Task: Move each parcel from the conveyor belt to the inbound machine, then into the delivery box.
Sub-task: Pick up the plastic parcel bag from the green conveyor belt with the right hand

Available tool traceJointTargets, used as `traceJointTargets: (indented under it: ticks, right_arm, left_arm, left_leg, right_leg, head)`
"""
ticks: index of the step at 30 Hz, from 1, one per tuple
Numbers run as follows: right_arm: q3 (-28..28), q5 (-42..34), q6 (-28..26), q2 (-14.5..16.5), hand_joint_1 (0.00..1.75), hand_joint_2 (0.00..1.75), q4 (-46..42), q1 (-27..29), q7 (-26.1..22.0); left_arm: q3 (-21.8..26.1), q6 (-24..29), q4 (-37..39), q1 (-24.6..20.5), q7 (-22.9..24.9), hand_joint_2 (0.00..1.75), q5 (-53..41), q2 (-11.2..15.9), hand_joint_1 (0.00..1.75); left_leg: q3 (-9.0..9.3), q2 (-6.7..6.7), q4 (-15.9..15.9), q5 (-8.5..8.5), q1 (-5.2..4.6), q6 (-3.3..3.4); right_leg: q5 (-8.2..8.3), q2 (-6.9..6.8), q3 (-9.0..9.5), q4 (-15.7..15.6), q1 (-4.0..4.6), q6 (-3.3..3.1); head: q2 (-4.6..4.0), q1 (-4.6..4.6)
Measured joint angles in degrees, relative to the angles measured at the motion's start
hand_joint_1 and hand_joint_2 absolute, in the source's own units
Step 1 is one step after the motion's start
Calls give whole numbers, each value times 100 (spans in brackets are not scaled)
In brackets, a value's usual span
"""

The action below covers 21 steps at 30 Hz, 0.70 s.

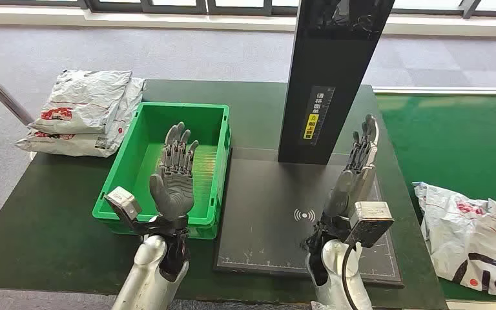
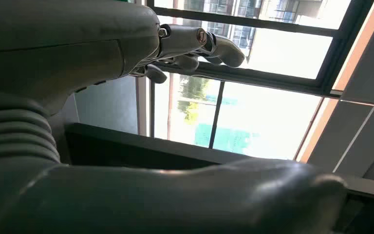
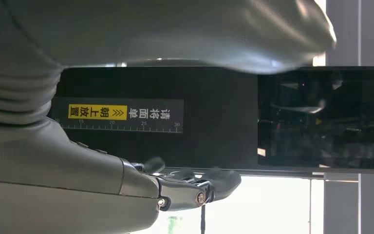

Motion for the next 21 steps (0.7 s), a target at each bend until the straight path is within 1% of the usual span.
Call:
traceJointTargets:
  ticks: [4,5,8,12,21]
  right_arm:
    - [16,70,64,-13,0,0,83,-25,0]
    - [20,75,105,-15,0,0,103,-31,0]
    - [62,99,118,-16,0,0,162,-51,0]
    - [113,120,-50,-19,0,0,215,-69,0]
    - [114,-1,-65,-25,0,0,238,-73,0]
  left_arm:
    - [0,491,-257,42,-2,0,-154,1,0]
    - [0,547,-342,53,-2,0,-163,2,0]
    - [4,521,-549,77,-2,0,-148,8,0]
    - [57,409,-677,95,-2,0,-1,14,0]
    - [452,166,-724,181,-2,0,274,15,0]
  left_leg:
    - [-1,-2,0,0,0,0]
    - [-1,-5,0,0,0,0]
    - [-2,-11,-1,1,0,0]
    - [-2,-12,-1,1,0,0]
    - [-2,-13,-1,1,0,0]
  right_leg:
    - [0,-2,1,0,0,0]
    - [0,-4,3,0,0,0]
    - [0,-9,5,1,0,0]
    - [0,-11,6,0,0,0]
    - [0,-12,5,0,0,0]
  head:
    - [1,-1]
    - [1,-1]
    - [0,0]
    - [0,0]
    - [0,-1]
